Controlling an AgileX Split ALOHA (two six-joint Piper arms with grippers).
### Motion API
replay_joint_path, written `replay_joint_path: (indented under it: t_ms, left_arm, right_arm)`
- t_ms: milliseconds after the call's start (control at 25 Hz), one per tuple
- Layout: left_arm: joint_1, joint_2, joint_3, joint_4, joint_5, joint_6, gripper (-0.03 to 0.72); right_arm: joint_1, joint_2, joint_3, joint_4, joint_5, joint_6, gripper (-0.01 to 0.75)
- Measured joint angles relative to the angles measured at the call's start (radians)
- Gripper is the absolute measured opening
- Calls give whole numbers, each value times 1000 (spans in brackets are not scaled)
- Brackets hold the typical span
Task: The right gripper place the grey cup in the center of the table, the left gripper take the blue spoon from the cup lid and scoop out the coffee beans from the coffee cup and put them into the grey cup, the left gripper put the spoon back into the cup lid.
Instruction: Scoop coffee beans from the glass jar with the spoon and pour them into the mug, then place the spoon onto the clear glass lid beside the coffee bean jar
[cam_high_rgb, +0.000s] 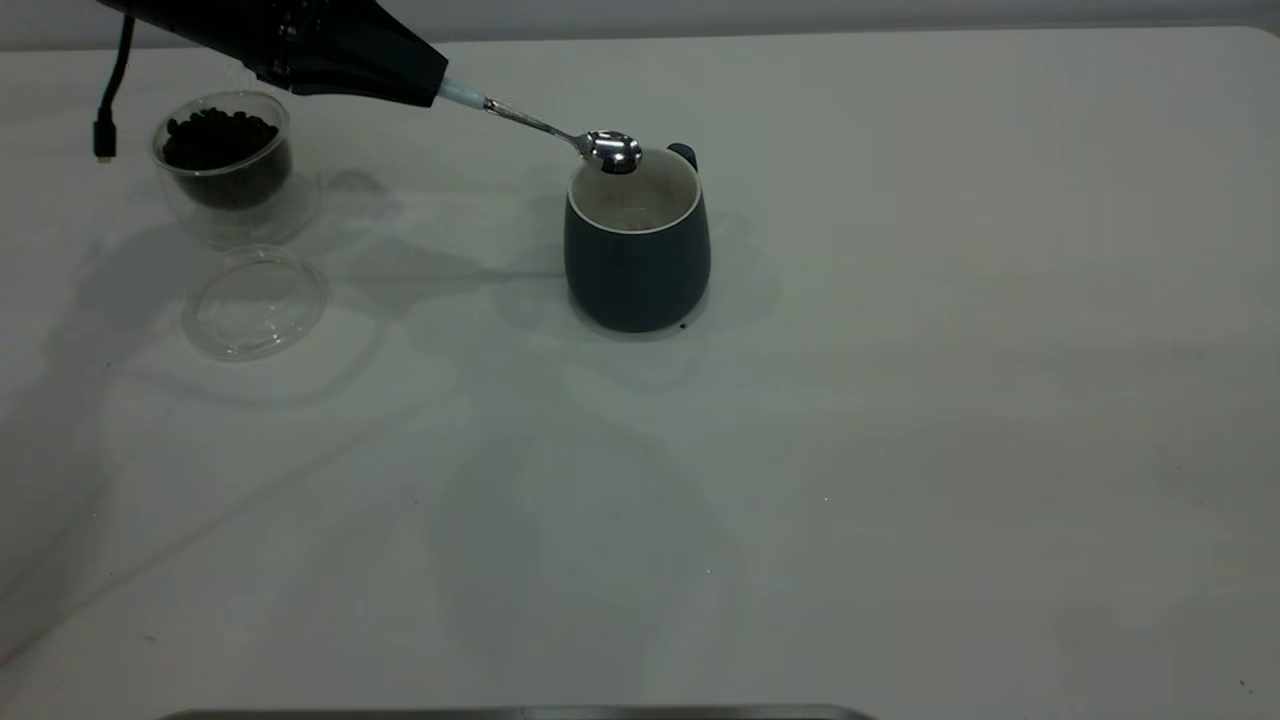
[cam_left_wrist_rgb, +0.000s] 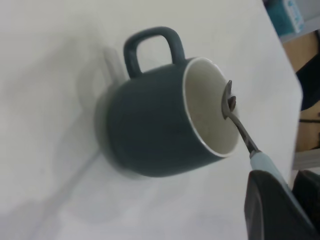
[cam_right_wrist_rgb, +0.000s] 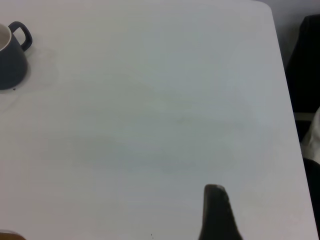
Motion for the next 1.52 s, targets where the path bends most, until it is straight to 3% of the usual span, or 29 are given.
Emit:
replay_joint_path:
  t_ms: [320, 600, 960, 1280, 1520]
  left_arm:
    - [0, 0, 0, -16, -28, 142, 131]
    - [18, 0, 0, -60, 41, -48, 131]
    - [139, -10, 0, -55, 70, -276, 131]
    - [247, -126, 4, 198, 81, -457, 131]
    - [370, -148, 74, 206, 81, -493, 131]
  right_arm:
    - [0, 0, 0, 0, 0, 0, 460]
    - [0, 0, 0, 0, 0, 0, 460]
    - [0, 0, 0, 0, 0, 0, 460]
    - [0, 0, 0, 0, 0, 0, 460]
    - [0, 0, 0, 0, 0, 1, 460]
